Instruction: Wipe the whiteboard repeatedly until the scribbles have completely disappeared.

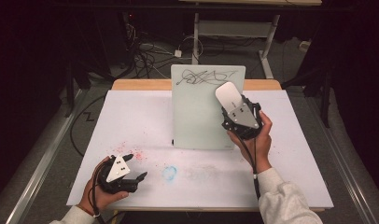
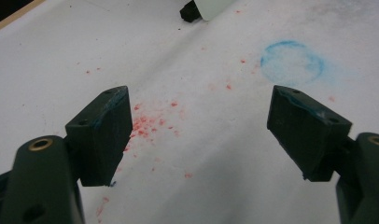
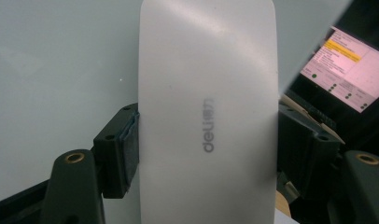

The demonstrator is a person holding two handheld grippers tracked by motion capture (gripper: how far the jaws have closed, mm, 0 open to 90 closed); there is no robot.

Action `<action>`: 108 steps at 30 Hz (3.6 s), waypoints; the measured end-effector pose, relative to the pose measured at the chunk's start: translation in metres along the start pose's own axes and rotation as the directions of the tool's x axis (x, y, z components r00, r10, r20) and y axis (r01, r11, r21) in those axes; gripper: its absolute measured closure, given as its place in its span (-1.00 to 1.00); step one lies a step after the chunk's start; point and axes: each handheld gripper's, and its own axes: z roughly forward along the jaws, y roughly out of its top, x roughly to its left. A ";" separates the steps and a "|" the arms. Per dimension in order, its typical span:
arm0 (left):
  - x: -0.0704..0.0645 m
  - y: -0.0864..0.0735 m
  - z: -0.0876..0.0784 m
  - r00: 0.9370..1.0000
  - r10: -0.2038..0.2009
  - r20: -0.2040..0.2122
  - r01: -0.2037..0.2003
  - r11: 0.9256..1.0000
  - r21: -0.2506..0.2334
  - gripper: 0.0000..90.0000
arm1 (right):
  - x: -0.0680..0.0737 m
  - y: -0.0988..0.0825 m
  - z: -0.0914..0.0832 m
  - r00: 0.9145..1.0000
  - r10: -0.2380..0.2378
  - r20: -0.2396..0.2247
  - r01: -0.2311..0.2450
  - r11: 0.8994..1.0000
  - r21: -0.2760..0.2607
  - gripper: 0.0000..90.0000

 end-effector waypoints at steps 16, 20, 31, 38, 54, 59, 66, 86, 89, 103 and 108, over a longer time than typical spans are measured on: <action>0.000 -0.001 -0.001 1.000 -0.005 -0.001 0.005 1.000 -0.001 -0.52 | -0.047 0.022 0.004 0.993 0.078 0.091 -0.077 0.997 -0.013 -0.32; 0.001 -0.001 -0.002 1.000 -0.006 -0.002 0.006 1.000 -0.002 -0.52 | -0.060 0.029 0.006 0.987 0.118 0.106 -0.116 0.993 -0.023 -0.32; 0.000 0.000 -0.001 1.000 -0.003 0.000 0.003 1.000 -0.004 -0.52 | -0.005 0.019 0.006 1.000 -0.021 0.009 0.021 1.000 0.004 -0.32; 0.000 0.000 -0.001 1.000 0.004 0.003 -0.004 1.000 -0.002 -0.52 | 0.010 0.014 0.005 0.998 -0.057 -0.039 0.058 0.998 0.010 -0.32; 0.000 -0.002 -0.004 1.000 -0.005 0.001 0.005 1.000 -0.012 -0.53 | -0.044 0.035 0.009 0.990 0.105 0.091 -0.104 0.994 -0.015 -0.32; 0.000 -0.001 -0.004 1.000 -0.002 0.004 0.002 1.000 -0.014 -0.53 | -0.020 0.035 0.011 0.996 0.056 0.064 -0.055 0.998 -0.010 -0.32; 0.000 -0.001 -0.003 1.000 0.008 0.009 -0.008 1.000 -0.012 -0.53 | 0.014 0.033 0.012 1.000 -0.022 -0.010 0.022 1.000 -0.002 -0.32; -0.001 -0.002 -0.005 1.000 0.000 0.011 0.000 1.000 -0.016 -0.53 | -0.015 0.053 0.016 0.995 0.062 0.083 -0.062 0.998 -0.004 -0.32; -0.001 -0.001 -0.004 1.000 0.005 0.013 -0.004 1.000 -0.017 -0.53 | 0.002 0.054 0.018 0.998 0.017 0.053 -0.017 1.000 -0.002 -0.32; -0.001 -0.001 -0.004 1.000 0.004 0.017 -0.004 1.000 -0.022 -0.53 | 0.034 0.051 0.018 0.996 -0.086 0.006 0.086 0.996 0.011 -0.32; -0.001 -0.002 -0.006 1.000 0.000 0.017 0.000 1.000 -0.023 -0.53 | 0.013 0.063 0.021 0.998 -0.017 0.060 0.017 1.000 0.002 -0.32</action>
